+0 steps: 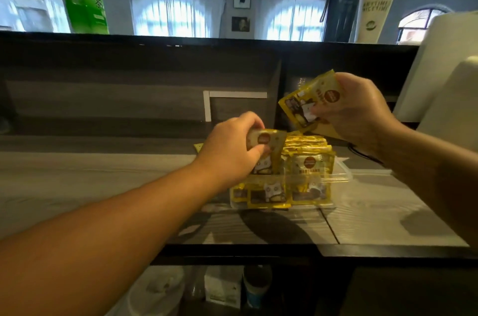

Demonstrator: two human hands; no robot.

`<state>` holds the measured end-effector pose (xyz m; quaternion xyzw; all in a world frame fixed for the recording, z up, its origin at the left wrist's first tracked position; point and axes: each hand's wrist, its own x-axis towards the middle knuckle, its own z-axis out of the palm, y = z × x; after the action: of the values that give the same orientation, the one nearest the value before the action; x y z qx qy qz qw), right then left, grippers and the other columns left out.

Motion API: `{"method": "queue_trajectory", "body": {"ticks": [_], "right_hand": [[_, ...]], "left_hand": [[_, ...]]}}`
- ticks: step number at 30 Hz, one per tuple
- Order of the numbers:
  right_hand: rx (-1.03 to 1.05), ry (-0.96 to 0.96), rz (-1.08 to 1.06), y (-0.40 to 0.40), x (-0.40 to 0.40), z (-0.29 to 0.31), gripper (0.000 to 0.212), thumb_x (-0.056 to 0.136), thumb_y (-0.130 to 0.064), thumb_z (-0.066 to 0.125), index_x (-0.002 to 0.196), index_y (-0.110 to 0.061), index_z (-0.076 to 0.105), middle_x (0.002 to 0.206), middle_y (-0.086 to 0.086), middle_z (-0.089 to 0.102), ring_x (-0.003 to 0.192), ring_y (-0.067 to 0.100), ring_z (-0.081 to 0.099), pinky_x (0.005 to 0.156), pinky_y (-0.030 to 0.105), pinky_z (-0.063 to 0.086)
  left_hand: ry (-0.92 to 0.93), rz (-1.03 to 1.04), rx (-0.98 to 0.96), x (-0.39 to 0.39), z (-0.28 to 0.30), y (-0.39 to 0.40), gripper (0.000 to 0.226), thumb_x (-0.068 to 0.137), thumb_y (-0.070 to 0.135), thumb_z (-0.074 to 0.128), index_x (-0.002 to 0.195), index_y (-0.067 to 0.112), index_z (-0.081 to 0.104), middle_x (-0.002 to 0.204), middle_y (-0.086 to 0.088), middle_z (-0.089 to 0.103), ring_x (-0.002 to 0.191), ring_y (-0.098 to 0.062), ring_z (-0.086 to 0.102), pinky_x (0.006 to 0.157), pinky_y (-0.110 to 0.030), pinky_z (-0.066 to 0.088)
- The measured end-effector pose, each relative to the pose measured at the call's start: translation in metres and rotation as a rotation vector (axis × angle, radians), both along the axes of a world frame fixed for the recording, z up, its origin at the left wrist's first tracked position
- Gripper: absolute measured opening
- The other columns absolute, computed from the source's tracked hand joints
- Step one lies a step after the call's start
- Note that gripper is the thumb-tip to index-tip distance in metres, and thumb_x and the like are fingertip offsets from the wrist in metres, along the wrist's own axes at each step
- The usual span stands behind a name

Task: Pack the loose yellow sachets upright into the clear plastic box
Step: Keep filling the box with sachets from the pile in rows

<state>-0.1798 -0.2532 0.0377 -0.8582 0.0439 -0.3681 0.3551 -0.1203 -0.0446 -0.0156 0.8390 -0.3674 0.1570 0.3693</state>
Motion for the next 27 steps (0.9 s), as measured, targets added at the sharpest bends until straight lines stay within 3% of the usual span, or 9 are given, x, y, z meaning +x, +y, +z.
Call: {"method": "queue_trajectory", "body": {"ticks": [3,6,10,13,18,23,27], "right_hand": [[-0.003,0.017,0.012,-0.002,-0.008,-0.003,0.052,0.079,-0.006,0.076,0.126,-0.016,0.056,0.105,-0.005,0.056,0.101,0.013,0.056,0.075,0.024,0.049],[-0.063,0.066,0.048,-0.003,-0.013,-0.009,0.045,0.082,-0.002,0.071,0.122,-0.017,0.057,0.099,-0.008,0.053,0.099,0.012,0.053,0.065,0.017,0.045],[-0.194,0.121,0.106,0.000,-0.013,-0.013,0.038,0.085,-0.003,0.069,0.113,-0.024,0.055,0.100,-0.009,0.053,0.099,0.012,0.054,0.060,0.012,0.043],[-0.258,0.155,0.162,0.007,-0.013,-0.014,0.035,0.087,-0.004,0.067,0.104,-0.030,0.052,0.093,-0.014,0.051,0.095,0.009,0.055,0.059,0.011,0.044],[-0.448,0.307,0.187,0.016,-0.007,-0.022,0.035,0.090,-0.007,0.063,0.115,-0.030,0.057,0.100,-0.015,0.054,0.091,0.006,0.058,0.058,0.013,0.048],[-0.585,0.373,0.223,0.023,0.000,-0.035,0.032,0.085,-0.013,0.070,0.099,-0.036,0.053,0.094,-0.014,0.055,0.084,0.006,0.061,0.064,0.020,0.056],[-0.744,0.430,0.084,0.028,0.008,-0.041,0.021,0.083,-0.024,0.071,0.084,-0.035,0.053,0.085,-0.013,0.052,0.074,0.006,0.054,0.059,0.020,0.048]], "left_hand": [[-0.199,0.187,0.317,0.001,-0.006,-0.003,0.026,0.087,0.046,0.068,0.108,0.034,0.059,0.107,0.011,0.053,0.105,-0.012,0.049,0.090,-0.035,0.047],[-0.163,0.284,0.410,0.001,-0.003,-0.006,0.029,0.083,0.056,0.069,0.099,0.032,0.070,0.103,0.009,0.056,0.102,-0.013,0.050,0.083,-0.035,0.050],[-0.129,0.280,0.424,0.001,0.004,-0.008,0.034,0.087,0.057,0.062,0.094,0.028,0.077,0.095,0.010,0.063,0.088,-0.011,0.058,0.069,-0.030,0.052],[-0.143,0.267,0.443,0.001,0.003,-0.006,0.028,0.091,0.050,0.061,0.098,0.028,0.077,0.098,0.008,0.064,0.086,-0.011,0.059,0.073,-0.033,0.056],[-0.122,0.243,0.416,0.002,0.000,-0.002,0.015,0.092,0.039,0.065,0.097,0.028,0.073,0.097,0.008,0.062,0.086,-0.010,0.058,0.075,-0.029,0.054],[-0.056,0.230,0.357,0.003,-0.002,0.000,0.009,0.090,0.039,0.067,0.086,0.031,0.068,0.092,0.010,0.062,0.083,-0.008,0.058,0.074,-0.029,0.056],[-0.006,0.199,0.299,0.006,-0.003,0.000,0.011,0.091,0.041,0.067,0.090,0.031,0.072,0.093,0.011,0.063,0.085,-0.008,0.058,0.074,-0.031,0.056]]}}
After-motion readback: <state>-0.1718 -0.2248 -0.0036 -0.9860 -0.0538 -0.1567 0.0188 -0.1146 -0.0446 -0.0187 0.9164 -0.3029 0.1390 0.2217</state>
